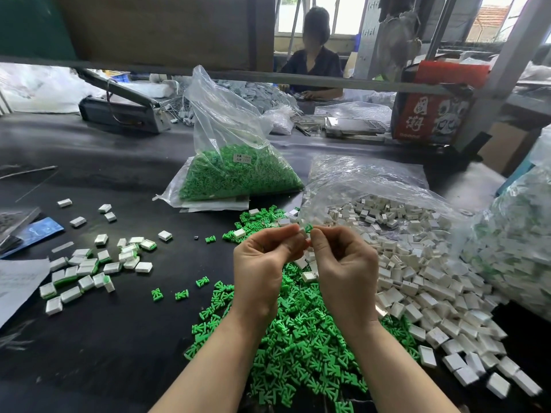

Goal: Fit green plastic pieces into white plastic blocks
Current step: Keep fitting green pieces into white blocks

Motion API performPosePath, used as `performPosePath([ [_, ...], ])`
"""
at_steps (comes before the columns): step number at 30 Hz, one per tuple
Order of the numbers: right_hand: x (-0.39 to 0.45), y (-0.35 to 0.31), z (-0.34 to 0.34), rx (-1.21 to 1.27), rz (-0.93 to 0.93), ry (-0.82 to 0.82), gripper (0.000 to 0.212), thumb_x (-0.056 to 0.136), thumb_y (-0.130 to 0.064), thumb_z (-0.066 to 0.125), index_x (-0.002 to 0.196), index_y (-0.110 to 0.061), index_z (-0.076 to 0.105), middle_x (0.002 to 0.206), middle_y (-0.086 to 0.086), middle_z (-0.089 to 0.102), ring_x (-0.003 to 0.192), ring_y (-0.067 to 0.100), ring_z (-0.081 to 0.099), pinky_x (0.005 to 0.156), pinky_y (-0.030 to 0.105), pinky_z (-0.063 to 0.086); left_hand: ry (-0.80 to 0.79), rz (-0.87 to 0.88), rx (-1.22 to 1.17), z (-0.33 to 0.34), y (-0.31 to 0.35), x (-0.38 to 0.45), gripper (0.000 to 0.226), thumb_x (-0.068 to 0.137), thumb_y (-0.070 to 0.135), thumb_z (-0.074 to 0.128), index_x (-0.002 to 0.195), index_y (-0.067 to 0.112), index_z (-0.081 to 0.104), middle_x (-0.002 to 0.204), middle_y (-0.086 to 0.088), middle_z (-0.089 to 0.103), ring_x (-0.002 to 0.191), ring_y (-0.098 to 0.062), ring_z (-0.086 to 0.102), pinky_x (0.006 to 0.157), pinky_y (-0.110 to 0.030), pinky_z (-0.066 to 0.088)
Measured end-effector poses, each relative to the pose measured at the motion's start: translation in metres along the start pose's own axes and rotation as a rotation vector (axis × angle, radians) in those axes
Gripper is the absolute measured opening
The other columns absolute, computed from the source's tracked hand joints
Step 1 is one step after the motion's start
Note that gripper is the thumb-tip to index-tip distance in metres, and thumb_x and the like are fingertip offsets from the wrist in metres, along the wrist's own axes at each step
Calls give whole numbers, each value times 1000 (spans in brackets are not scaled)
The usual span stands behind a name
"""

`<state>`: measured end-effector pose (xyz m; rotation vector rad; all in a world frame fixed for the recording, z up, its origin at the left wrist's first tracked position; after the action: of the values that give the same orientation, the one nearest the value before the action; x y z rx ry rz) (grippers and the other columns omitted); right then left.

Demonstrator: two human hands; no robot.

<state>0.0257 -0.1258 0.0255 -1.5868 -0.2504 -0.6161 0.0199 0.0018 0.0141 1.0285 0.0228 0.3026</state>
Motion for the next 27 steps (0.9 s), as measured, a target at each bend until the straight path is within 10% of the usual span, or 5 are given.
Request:
performPosePath([
  [10,3,-2,-2,-43,-26,-104,6,88,-5,70,83,-9,71,72,1,70,65,20,67,60,40,57,-45,67,98,-3,6,2,17,72,-4,73,75,13,79,76,-12,75,71,-18,73,66,-20,55],
  [16,6,-3,1,-356,-164,-295,17,96,-14,59,81,-19,54,56,-11,50,48,3,47,45,14,29,-145,135,217,-2,9,5,20,81,-9,70,84,10,75,78,-6,75,73,-12,71,69,-18,54],
  [27,4,-1,5,-226,18,-340,27,91,-27,43,67,-16,48,55,-10,48,53,4,39,52,32,32,-400,81,564,9,-10,1,25,96,29,42,85,32,63,75,20,61,73,2,55,72,-16,46],
])
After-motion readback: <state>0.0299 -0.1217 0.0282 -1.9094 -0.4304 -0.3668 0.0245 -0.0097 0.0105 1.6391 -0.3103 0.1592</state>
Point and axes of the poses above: each hand's wrist, its own x-axis towards the middle knuckle, its own z-axis out of the palm, y = z × x, the point moved 5 cm from there along x, towards the middle knuckle
